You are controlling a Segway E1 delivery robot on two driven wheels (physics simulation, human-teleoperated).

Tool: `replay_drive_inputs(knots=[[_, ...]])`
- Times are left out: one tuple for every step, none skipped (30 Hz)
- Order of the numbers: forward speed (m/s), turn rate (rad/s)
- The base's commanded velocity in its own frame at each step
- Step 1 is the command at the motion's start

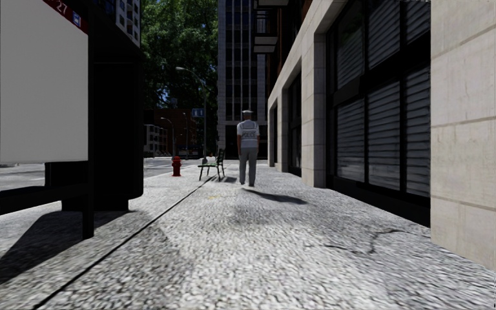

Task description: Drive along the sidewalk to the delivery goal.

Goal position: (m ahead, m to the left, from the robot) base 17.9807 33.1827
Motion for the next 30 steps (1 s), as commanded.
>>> replay_drive_inputs(knots=[[2.00, 0.00], [2.00, 0.00], [2.00, 0.00], [2.00, 0.00], [2.00, 0.00], [2.00, 0.00], [2.00, 0.00], [2.00, 0.00], [2.00, 0.00], [2.00, 0.00], [2.00, 0.00], [2.00, 0.00], [2.00, 0.00], [2.00, 0.00], [2.00, 0.00], [2.00, 0.00], [2.00, 0.00], [2.00, 0.00], [2.00, 0.00], [2.00, 0.00], [2.00, 0.00], [2.00, 0.00], [2.00, 0.00], [2.00, 0.00], [2.00, 0.00], [2.00, 0.00], [2.00, 0.00], [2.00, 0.00], [2.00, 0.00], [2.00, 0.00]])
